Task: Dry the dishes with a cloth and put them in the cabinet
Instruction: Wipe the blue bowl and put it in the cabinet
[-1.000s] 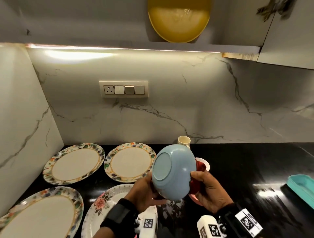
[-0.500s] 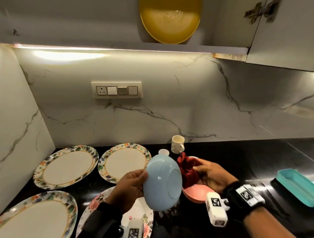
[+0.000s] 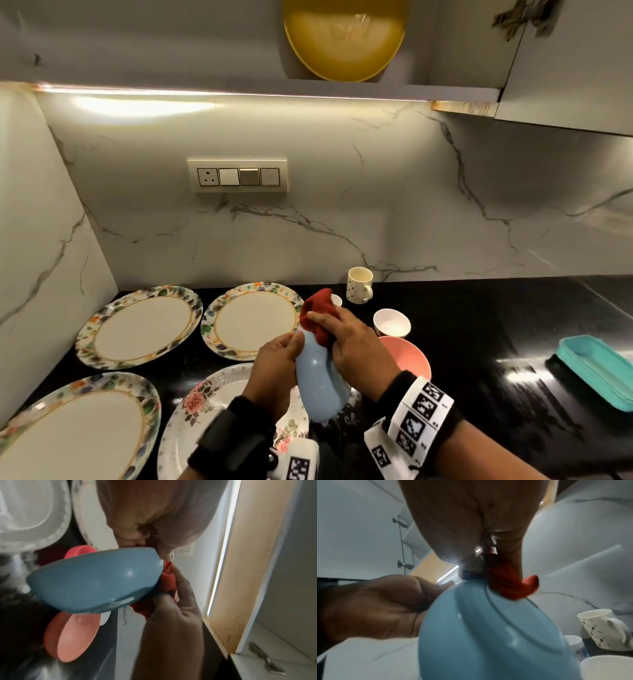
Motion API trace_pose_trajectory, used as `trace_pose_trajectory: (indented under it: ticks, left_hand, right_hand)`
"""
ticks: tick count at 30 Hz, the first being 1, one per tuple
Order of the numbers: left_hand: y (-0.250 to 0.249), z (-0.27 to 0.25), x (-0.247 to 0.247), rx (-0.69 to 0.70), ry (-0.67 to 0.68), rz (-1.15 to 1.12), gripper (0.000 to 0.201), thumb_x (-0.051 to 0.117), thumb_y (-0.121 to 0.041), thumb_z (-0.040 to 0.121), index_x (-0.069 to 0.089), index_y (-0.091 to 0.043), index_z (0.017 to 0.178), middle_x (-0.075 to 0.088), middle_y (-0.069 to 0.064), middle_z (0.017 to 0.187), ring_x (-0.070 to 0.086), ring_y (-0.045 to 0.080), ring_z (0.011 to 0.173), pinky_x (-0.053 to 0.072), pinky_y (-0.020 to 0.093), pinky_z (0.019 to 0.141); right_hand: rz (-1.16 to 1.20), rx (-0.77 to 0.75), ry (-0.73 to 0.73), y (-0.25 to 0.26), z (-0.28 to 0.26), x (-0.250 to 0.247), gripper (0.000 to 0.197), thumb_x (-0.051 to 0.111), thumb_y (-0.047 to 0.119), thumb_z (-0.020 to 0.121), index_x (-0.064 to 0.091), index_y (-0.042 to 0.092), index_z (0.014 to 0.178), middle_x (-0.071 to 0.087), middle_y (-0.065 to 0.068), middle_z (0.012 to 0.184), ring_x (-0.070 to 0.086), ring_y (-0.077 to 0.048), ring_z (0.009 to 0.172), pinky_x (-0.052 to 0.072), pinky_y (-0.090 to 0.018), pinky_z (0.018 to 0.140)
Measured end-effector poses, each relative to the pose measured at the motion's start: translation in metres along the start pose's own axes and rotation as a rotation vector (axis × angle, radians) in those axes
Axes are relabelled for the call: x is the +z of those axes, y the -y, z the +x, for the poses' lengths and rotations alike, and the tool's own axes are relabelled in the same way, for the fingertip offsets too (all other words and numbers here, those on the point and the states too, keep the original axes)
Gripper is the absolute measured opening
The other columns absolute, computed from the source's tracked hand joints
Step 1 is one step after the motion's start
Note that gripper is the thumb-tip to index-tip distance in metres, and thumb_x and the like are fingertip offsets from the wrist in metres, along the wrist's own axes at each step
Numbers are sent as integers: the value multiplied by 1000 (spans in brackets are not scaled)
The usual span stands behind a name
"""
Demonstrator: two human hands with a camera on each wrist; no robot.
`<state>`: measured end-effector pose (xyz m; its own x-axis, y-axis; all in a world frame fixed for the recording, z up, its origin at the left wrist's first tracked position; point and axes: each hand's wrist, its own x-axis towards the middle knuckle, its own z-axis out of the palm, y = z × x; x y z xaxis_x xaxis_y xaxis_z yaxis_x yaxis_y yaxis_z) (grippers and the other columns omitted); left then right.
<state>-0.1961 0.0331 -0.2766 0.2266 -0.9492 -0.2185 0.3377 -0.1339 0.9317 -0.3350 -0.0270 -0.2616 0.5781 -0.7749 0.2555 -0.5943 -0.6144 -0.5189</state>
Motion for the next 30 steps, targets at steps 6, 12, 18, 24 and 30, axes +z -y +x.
trace_pose_trajectory:
  ticks: [6, 12, 18, 24, 30]
  left_hand:
    - [-3, 0, -4, -201, -33, -279, 37, 42, -30, 100, 64, -3, 110, 72, 17, 102, 70, 29, 92, 58, 39, 73]
    - [11, -1, -13, -342, -154, -328, 51, 35, -35, 101, 50, 5, 130, 60, 27, 123, 58, 39, 112, 51, 50, 85]
    - [18, -6, -22, -293, -172, -270, 41, 34, -28, 103, 54, 1, 123, 66, 19, 103, 62, 31, 90, 55, 41, 67]
    - [13, -10, -38, -217, -228, -208, 37, 39, -24, 102, 57, 0, 124, 66, 16, 111, 61, 27, 95, 48, 38, 71]
    - [-5, -17, -14, -134, -71, -107, 35, 32, -24, 104, 63, -9, 110, 74, 9, 100, 64, 26, 99, 50, 37, 73]
  right_hand:
    - [-4, -293, -14, -17, -34, 23, 43, 55, 15, 90, 61, 41, 124, 27, 9, 156, 20, -12, 145, 29, -35, 116]
    - [-23, -527, -28, -40, -77, 29, 25, 56, 20, 92, 70, 34, 107, 33, 8, 154, 25, -22, 145, 28, -37, 116]
    - [20, -496, -46, -70, -98, 27, 27, 69, 10, 85, 72, 31, 102, 35, 5, 153, 31, -22, 143, 30, -35, 115]
    - [201, -157, -183, -88, -68, -7, 42, 40, 13, 76, 67, 36, 99, 45, 24, 136, 49, -16, 127, 39, -28, 106]
    - [-43, -473, 122, -42, 3, -45, 61, 52, 7, 93, 43, 45, 140, 26, 9, 154, 32, -11, 138, 28, -23, 114]
